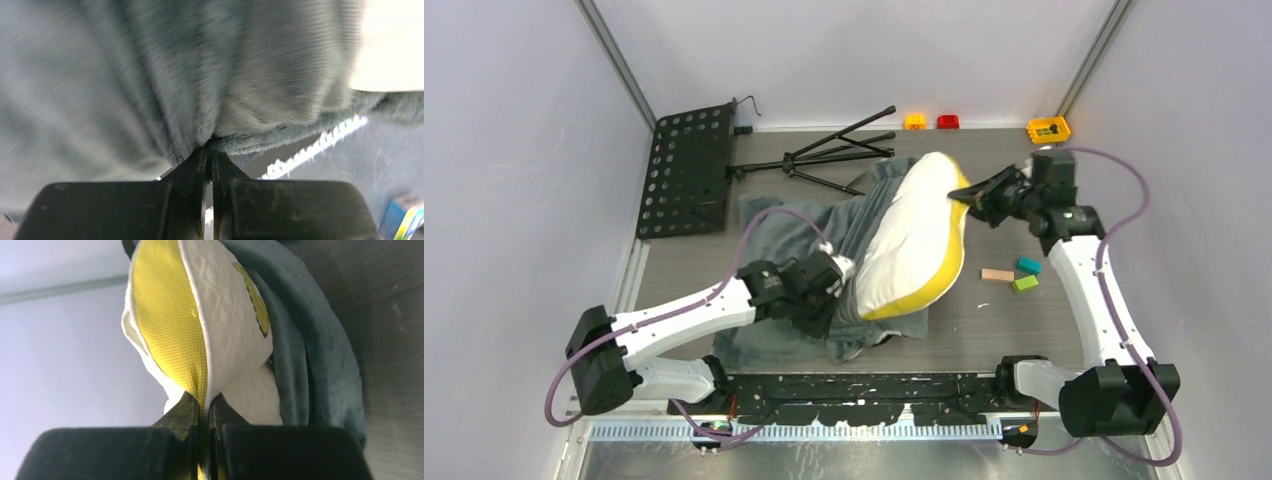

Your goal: Remove the pillowcase from the pillow

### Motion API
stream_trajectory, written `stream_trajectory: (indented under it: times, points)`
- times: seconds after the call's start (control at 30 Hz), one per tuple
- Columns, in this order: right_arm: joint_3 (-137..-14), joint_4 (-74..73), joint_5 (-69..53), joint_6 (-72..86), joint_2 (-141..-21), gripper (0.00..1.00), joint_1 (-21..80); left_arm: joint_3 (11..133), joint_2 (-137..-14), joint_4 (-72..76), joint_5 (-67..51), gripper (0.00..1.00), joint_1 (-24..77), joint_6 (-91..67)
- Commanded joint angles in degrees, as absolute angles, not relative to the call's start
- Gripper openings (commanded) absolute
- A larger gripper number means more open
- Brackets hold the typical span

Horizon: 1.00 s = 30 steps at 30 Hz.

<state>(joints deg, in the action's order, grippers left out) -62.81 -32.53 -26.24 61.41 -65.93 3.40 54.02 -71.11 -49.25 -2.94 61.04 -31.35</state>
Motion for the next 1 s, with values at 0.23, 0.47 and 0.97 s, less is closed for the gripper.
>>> stream_trajectory:
  times: [0.23,0.47,0.97]
  points:
    - [-74.1,-25.4,-33.1,57.4,-69.9,0.0,-16.2,59.9,-58.4,-59.3,3.9,0.19,42.0,-28.3]
    - [-70.3,-22.3,-41.1,54.8,-70.9,0.0,-16.2,65.5,-59.1,-57.7,2.6,0.8,41.9,-26.5]
    - [-70.7,-43.0,-23.0,35.2,-67.6,0.86,-15.2,54.4,-70.4,-32.5,-1.8,0.93,29.5,-39.0]
